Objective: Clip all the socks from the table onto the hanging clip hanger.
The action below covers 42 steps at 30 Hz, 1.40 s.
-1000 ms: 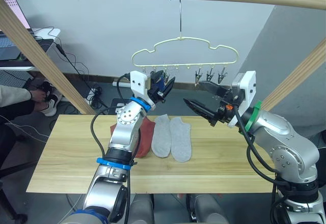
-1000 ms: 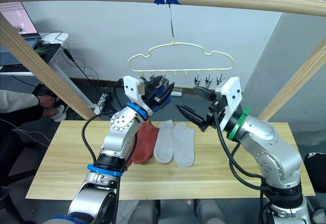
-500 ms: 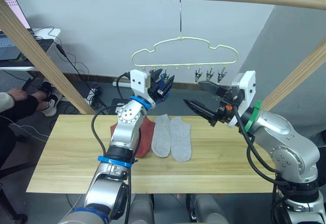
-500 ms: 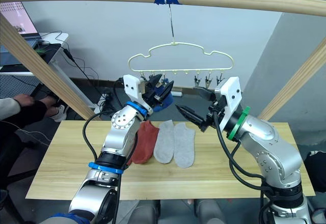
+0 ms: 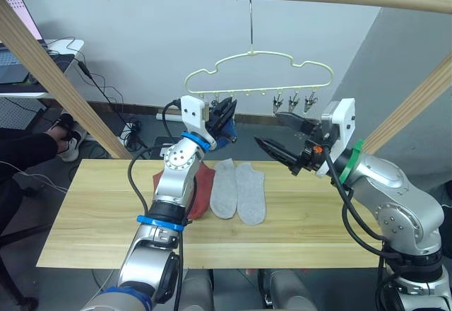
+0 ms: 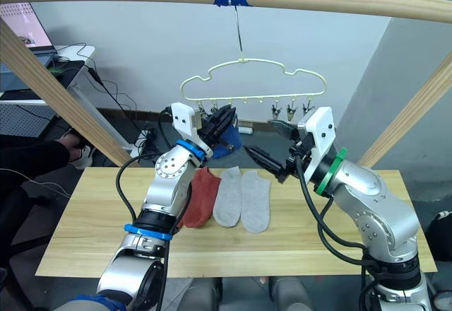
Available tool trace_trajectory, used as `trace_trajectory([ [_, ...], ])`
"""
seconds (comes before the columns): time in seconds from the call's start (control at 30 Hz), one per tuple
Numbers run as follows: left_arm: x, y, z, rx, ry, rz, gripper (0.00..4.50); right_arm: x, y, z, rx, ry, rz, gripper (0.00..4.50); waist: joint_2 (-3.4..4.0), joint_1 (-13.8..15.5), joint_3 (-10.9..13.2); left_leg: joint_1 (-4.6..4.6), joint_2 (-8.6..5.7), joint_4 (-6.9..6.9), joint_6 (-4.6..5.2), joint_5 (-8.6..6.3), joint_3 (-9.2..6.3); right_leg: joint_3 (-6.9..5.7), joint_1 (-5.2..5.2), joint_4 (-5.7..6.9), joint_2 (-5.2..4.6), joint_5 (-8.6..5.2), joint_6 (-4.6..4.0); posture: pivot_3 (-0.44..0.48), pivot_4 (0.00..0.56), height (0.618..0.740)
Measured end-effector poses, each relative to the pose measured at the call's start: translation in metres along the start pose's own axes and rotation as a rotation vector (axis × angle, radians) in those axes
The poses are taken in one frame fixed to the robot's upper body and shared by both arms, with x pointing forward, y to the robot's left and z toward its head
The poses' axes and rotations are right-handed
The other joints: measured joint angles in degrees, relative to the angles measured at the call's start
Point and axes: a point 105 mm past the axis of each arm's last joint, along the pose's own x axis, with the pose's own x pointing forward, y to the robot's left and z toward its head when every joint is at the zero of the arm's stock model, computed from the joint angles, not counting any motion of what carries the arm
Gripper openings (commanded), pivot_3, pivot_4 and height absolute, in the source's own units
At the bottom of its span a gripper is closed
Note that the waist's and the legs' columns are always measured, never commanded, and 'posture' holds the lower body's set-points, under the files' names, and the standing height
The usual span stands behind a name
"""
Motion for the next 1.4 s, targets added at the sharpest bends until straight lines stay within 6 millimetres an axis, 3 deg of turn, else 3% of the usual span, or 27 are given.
trace_trajectory([
  [0.27, 0.002, -0.003, -0.001, -0.032, 0.012, -0.011, 0.11, 0.000, 0.000, -0.001, -0.006, 0.005, -0.001, 4.07, 0.00, 0.0, 0.0, 0.00, 0.00, 0.00, 0.00, 0.00, 0.00, -0.01, 0.00, 0.00, 0.00, 0.00, 0.00, -0.104, 0.193, 0.740],
  [0.4, 0.004, -0.007, 0.001, -0.171, 0.042, -0.050, 0.11, -0.003, -0.002, -0.019, -0.029, 0.083, -0.022, 4.07, 0.00, 0.0, 0.0, 0.02, 0.00, 0.00, 0.00, 0.00, 0.00, -0.01, 0.01, 0.01, 0.01, 0.00, 0.00, -0.100, 0.195, 0.740],
  [0.5, 0.002, 0.000, 0.005, -0.312, 0.095, -0.087, 0.11, -0.002, -0.011, -0.050, 0.001, 0.169, -0.085, 4.07, 0.00, -0.3, 0.0, 0.07, 0.02, 0.00, 0.00, 0.01, -0.01, 0.00, 0.01, 0.07, 0.03, 0.00, 0.00, -0.087, 0.194, 0.740],
  [0.7, -0.012, 0.015, 0.011, -0.535, 0.207, -0.173, 0.11, 0.002, -0.026, -0.133, -0.014, 0.402, -0.189, 4.07, 0.00, -1.4, 0.0, 0.17, 0.03, -0.01, 0.00, 0.01, 0.00, 0.03, 0.06, 0.10, 0.04, -0.01, 0.01, -0.079, 0.194, 0.740],
  [0.87, -0.024, 0.017, 0.020, -0.751, 0.289, -0.246, 0.11, 0.028, -0.016, -0.188, 0.006, 0.506, -0.201, 4.07, 0.00, -1.7, 0.0, 0.22, 0.08, -0.04, -0.02, 0.02, -0.01, 0.04, 0.05, 0.16, 0.07, 0.00, 0.01, -0.070, 0.189, 0.740],
  [1.03, -0.030, 0.022, 0.024, -0.794, 0.313, -0.254, 0.11, 0.051, -0.008, -0.212, 0.019, 0.548, -0.178, 4.07, 0.00, -1.5, 0.0, 0.20, 0.07, -0.02, -0.12, 0.08, 0.02, 0.04, 0.06, 0.12, 0.01, 0.00, 0.00, -0.066, 0.188, 0.740],
  [1.13, -0.030, 0.022, 0.025, -0.797, 0.319, -0.256, 0.11, 0.052, -0.007, -0.225, -0.001, 0.601, -0.172, 4.07, 0.00, -1.2, 0.0, 0.20, 0.06, -0.01, -0.14, 0.08, 0.00, 0.02, 0.07, 0.13, 0.00, 0.00, 0.00, -0.051, 0.186, 0.740],
  [1.23, -0.030, 0.023, 0.025, -0.798, 0.317, -0.248, 0.11, 0.047, -0.010, -0.234, -0.018, 0.644, -0.173, 3.49, 0.00, -1.2, 0.0, 0.21, 0.06, -0.02, -0.14, 0.08, 0.02, 0.05, 0.07, 0.12, -0.01, 0.00, 0.00, -0.047, 0.187, 0.740],
  [1.4, -0.031, 0.022, 0.026, -0.801, 0.326, -0.247, 0.11, 0.042, -0.016, -0.234, -0.051, 0.652, -0.168, 1.69, 0.00, -1.3, 0.0, 0.23, 0.06, -0.01, -0.10, 0.07, 0.01, 0.04, 0.08, 0.16, -0.01, 0.00, 0.00, -0.037, 0.190, 0.740],
])
